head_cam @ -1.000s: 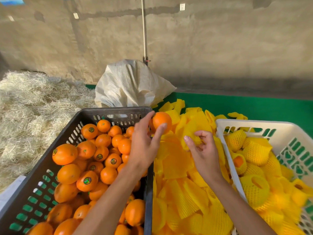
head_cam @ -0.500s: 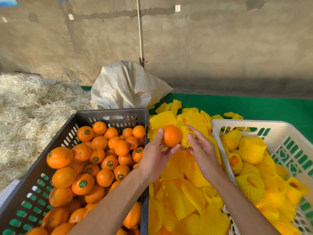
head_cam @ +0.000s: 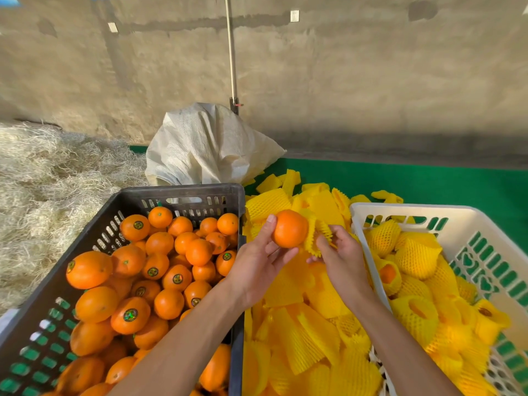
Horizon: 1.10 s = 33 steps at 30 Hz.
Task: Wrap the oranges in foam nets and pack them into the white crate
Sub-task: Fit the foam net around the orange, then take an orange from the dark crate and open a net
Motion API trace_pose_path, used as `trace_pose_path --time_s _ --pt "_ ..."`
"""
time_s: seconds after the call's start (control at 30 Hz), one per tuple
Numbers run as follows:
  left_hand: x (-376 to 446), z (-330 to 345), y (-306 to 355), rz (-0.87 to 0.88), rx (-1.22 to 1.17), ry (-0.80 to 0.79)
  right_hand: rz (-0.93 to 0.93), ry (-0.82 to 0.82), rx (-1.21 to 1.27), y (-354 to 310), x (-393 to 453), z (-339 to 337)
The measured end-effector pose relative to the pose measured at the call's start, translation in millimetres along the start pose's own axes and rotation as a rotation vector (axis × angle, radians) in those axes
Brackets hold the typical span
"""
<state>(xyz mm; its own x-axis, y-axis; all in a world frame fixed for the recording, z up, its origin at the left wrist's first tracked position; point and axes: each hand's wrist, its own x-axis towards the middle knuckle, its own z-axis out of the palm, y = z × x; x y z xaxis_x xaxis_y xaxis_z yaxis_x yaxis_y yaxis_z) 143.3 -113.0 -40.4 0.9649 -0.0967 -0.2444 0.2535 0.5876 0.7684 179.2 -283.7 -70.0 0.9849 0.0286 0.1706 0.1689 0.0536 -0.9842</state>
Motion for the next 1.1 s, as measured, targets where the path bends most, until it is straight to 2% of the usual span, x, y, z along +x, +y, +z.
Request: trace_pose_path --time_s 0.17,0.33,0.43,0.6,0.77,0.9,1.03,1.1 --pt "-3 3 1 -0.035 -0.022 -0.057 -0.039 0.170 -0.202 3 0 0" --pt "-2 3 -6 -0.079 0.052 -0.103 -0.226 0.131 -0.630 4 -5 -3" --pt "-2 2 -8 -0.102 0.103 -0.119 -0.277 0.139 -0.755 3 -7 2" --pt "-2 4 -8 -0.104 0.229 -0.075 -0.295 0.104 -0.631 2 -12 5" --pt "1 2 -5 -0.030 0.218 0.027 -0.067 -0.036 -0.367 -2 0 3" --pt "2 2 -7 0.046 0.291 0.091 0.028 -0.024 -0.181 -5 0 0" --pt "1 7 -13 0.132 0.484 0.184 -0.154 0.127 -0.236 -10 -1 -3" --pt "0 8 -14 0.172 0.551 0.242 -0.281 0.130 -0.357 -11 -7 -2"
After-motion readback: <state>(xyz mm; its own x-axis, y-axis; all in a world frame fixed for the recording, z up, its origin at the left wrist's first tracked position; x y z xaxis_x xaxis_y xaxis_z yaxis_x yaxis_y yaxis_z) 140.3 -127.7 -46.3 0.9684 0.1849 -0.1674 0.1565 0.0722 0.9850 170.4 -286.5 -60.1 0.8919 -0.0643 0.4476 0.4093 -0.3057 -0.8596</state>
